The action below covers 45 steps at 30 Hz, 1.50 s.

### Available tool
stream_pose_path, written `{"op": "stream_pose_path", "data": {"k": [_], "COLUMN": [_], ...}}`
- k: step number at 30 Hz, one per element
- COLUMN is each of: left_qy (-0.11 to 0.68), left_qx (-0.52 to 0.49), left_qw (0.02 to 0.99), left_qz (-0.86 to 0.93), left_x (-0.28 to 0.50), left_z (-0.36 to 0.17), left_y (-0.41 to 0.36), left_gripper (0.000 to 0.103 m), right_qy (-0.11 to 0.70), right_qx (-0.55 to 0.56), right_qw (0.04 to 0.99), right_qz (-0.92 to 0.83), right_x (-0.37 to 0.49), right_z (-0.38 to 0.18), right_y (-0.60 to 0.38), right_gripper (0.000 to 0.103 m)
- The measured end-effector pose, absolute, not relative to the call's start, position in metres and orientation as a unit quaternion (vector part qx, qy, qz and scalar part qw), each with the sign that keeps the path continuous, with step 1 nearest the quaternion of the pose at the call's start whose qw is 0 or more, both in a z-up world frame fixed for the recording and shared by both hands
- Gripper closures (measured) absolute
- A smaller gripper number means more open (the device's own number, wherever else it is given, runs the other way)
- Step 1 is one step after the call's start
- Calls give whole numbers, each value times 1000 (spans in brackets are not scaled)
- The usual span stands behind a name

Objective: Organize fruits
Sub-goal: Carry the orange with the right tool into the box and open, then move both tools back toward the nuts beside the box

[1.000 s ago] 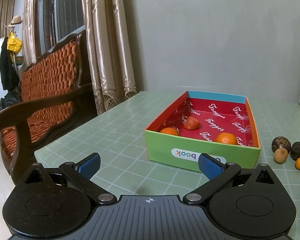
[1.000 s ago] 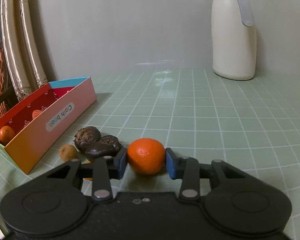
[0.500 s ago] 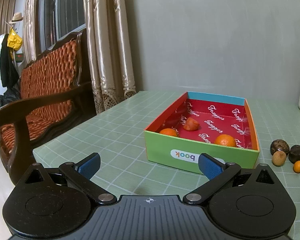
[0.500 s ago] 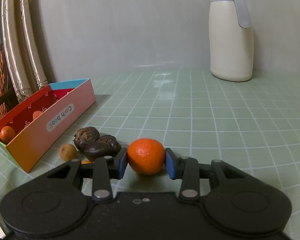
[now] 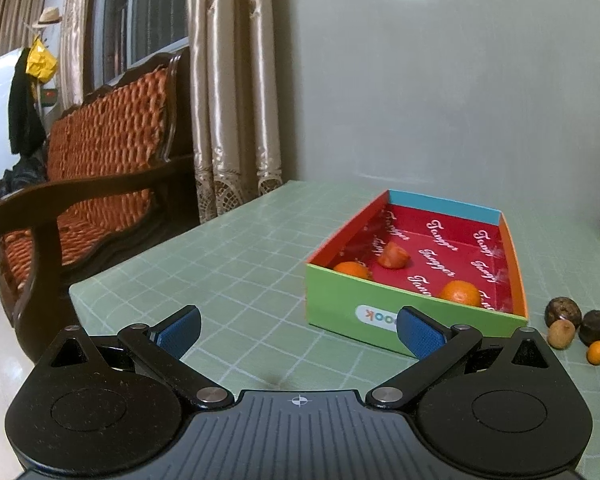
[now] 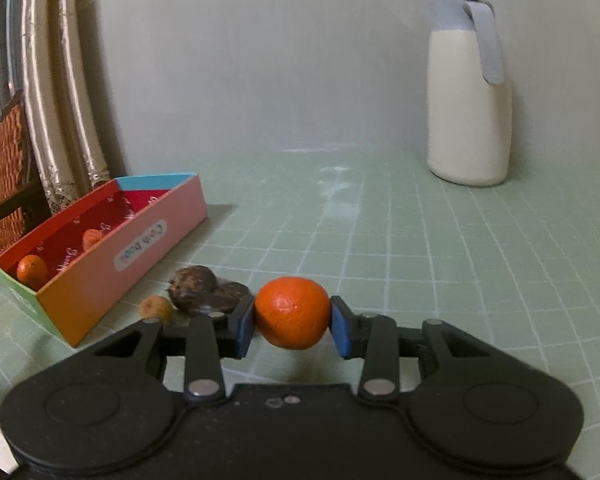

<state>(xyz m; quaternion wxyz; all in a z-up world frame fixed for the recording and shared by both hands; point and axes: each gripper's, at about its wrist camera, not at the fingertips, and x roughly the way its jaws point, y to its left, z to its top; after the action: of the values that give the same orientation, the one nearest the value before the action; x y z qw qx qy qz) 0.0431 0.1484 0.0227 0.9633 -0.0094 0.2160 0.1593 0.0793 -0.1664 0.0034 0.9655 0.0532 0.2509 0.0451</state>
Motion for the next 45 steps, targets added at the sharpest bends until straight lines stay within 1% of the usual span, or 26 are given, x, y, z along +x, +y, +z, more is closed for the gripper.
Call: {"op": "stream_pose_path", "data": {"k": [12, 21, 28, 35, 38, 40, 45], "left_qy": [213, 214, 218, 218, 218, 217, 212], "left_qx": [-48, -75, -91, -87, -84, -81, -68], "left_qw": [958, 948, 944, 946, 947, 948, 952], "left_qz": [187, 222, 231, 223, 220, 218, 211], "left_x": [37, 30, 29, 30, 31, 30, 31], "left_z": [22, 17, 13, 13, 13, 13, 14], "left_y": [178, 212, 227, 225, 222, 220, 210], "left_gripper": [0, 0, 0, 0, 0, 0, 0], "right_qy": [238, 214, 222, 241, 247, 246, 212], "right_qx": [51, 20, -2, -10, -19, -22, -4], "right_qw": [966, 962, 952, 945, 943, 942, 952], "right_qz": [92, 166, 212, 220, 221, 225, 221], "right_x": [83, 92, 101, 107, 107, 106, 94], "right_z": [26, 52, 53, 42, 40, 40, 50], "right_y": [-128, -62, -13, 11, 16, 17, 2], "right_gripper": [65, 66, 66, 65, 62, 51, 49]}}
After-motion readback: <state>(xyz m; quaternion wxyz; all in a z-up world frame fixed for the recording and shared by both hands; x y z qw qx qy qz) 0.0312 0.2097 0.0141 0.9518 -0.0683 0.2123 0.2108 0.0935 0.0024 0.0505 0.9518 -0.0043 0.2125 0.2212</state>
